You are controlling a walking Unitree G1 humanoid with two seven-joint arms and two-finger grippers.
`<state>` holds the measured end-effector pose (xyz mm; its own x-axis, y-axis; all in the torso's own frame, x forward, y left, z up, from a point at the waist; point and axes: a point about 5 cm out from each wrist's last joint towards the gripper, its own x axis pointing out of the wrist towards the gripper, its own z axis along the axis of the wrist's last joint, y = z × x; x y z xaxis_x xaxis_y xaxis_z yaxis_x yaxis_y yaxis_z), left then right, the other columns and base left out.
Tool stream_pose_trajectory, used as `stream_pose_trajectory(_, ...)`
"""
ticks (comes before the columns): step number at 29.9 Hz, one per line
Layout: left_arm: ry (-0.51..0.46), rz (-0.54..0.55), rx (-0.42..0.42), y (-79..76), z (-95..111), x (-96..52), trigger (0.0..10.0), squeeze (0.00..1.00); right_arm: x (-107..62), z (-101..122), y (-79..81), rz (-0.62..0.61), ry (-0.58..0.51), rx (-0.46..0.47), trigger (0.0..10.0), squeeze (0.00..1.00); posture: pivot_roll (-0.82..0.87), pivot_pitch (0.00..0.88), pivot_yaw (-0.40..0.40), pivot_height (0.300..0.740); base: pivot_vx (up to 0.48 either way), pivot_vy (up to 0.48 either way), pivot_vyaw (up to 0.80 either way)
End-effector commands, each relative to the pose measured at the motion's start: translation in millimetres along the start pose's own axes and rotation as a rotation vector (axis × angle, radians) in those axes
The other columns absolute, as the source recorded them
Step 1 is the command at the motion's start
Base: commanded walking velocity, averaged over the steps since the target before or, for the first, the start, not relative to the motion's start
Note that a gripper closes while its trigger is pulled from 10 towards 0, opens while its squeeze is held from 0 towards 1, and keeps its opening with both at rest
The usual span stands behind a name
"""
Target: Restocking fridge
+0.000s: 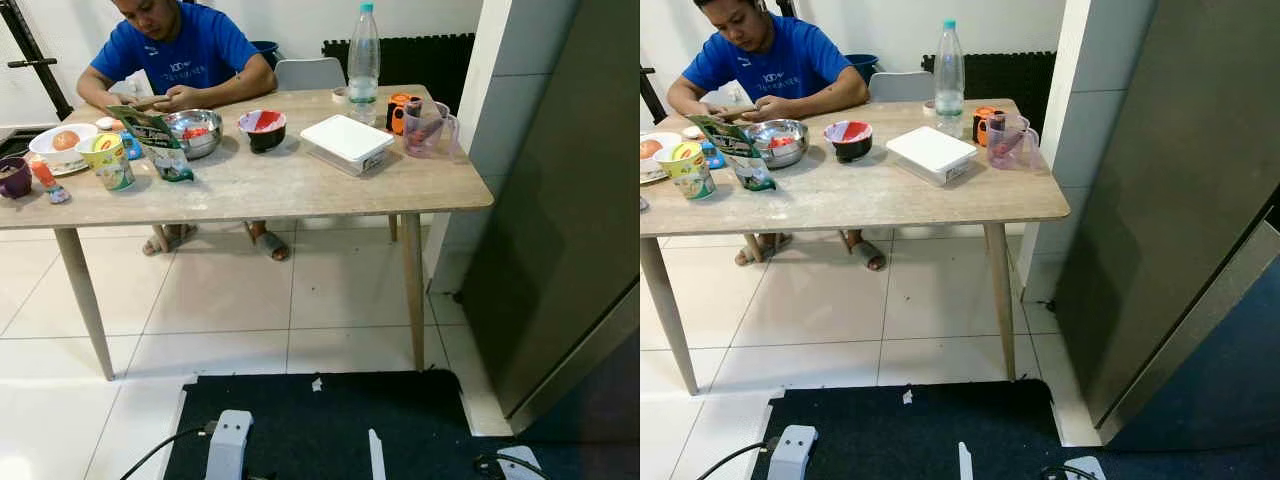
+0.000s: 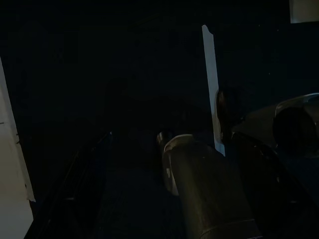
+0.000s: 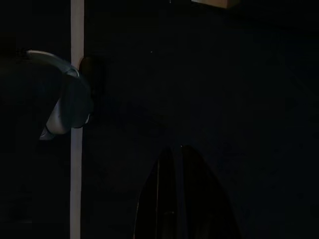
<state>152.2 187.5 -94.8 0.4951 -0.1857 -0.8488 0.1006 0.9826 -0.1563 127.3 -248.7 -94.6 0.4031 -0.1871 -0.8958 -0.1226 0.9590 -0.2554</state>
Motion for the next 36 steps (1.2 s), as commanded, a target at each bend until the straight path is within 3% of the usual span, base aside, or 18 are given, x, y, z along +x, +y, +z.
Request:
stream_pose_trajectory(1,0.019,0.025,0.008,9.9,-3.9,-3.7,10.0,0.0,0.3,2.0,-0.9,0.004,0.003,-0.016,10.0,0.0,0.01,0.0,0.014,0.74,0.0,0.0,0.0)
stream_pose_trajectory(9,0.057,0.03,-0.015,7.2,-17.0,-5.0,10.0,0.0,0.5,4.4,-3.0,-0.002,-0.001,-0.018,10.0,0.0,0.01,0.0,0.011,0.74,0.0,0.0,0.0)
stream_pose_trajectory(18,0.06,0.035,0.003,4.9,-14.5,-3.4,10.0,0.0,1.2,8.4,1.6,0.004,-0.007,-0.02,10.0,0.0,-0.01,0.0,0.025,0.74,0.0,0.0,0.0)
stream_pose_trajectory(22,0.04,0.029,0.003,-4.7,-4.9,1.9,10.0,0.0,1.7,11.0,5.8,0.013,-0.013,-0.022,10.0,0.0,-0.02,0.0,0.013,0.74,0.0,0.0,0.0)
stream_pose_trajectory(25,0.023,0.023,0.001,-21.6,4.5,8.7,10.0,0.0,1.7,10.1,11.9,0.041,-0.01,-0.078,10.0,0.0,-0.02,0.0,-0.022,0.74,0.0,0.0,0.0)
stream_pose_trajectory(30,0.017,0.023,-0.016,-31.2,7.2,11.7,10.0,0.0,1.8,11.4,14.6,0.06,-0.011,-0.136,10.0,0.0,-0.03,0.0,-0.055,0.74,0.0,0.0,0.0)
stream_pose_trajectory(36,0.029,0.007,-0.015,-47.3,7.2,15.4,10.0,0.0,2.7,22.5,15.5,0.06,-0.041,-0.157,10.0,0.0,-0.04,0.0,-0.031,0.74,0.0,0.0,0.0)
